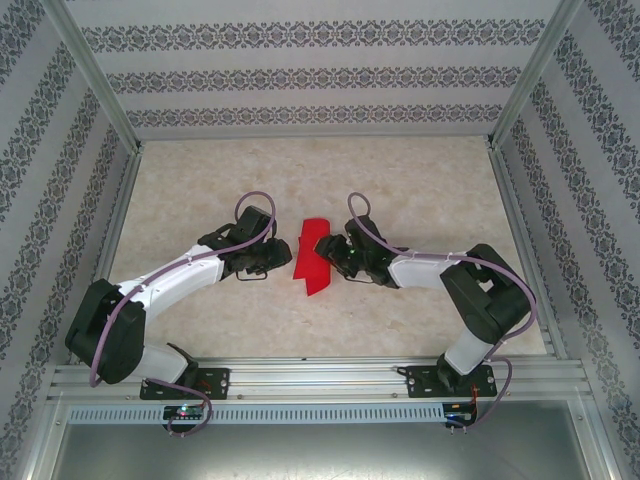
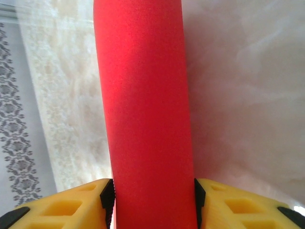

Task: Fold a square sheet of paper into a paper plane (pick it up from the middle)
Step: First fold in half a square sheet of paper at the center of the table.

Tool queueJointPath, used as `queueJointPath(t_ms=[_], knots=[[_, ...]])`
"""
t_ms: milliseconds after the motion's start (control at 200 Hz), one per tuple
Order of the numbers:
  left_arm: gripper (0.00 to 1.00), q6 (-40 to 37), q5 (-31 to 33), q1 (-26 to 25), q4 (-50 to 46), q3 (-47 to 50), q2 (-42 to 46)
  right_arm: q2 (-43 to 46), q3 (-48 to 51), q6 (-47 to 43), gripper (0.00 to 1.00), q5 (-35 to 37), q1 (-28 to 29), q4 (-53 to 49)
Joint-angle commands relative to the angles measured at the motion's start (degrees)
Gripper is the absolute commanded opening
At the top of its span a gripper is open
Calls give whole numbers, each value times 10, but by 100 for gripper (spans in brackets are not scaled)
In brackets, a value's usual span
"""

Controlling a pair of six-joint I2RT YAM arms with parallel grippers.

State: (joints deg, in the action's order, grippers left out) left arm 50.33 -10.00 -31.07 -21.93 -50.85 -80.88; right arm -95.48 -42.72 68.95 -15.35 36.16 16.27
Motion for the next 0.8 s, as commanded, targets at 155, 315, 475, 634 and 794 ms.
queueJointPath(t_ms=[155, 315, 475, 634, 794], knots=[[42, -9, 8, -5, -14, -8, 7, -9, -66, -73, 56, -50, 3, -160], [42, -8, 5, -5, -11, -9, 3, -39, -116, -124, 55, -89, 2, -268], [42, -6, 9, -5, -13, -5, 10, -44, -135, -177, 55, -115, -6, -307], [42, -8, 9, -5, -11, -4, 7, -71, -171, -227, 57, -154, -13, -348], [42, -8, 5, -5, -9, -3, 7, -96, -185, -237, 56, -154, -8, -356]])
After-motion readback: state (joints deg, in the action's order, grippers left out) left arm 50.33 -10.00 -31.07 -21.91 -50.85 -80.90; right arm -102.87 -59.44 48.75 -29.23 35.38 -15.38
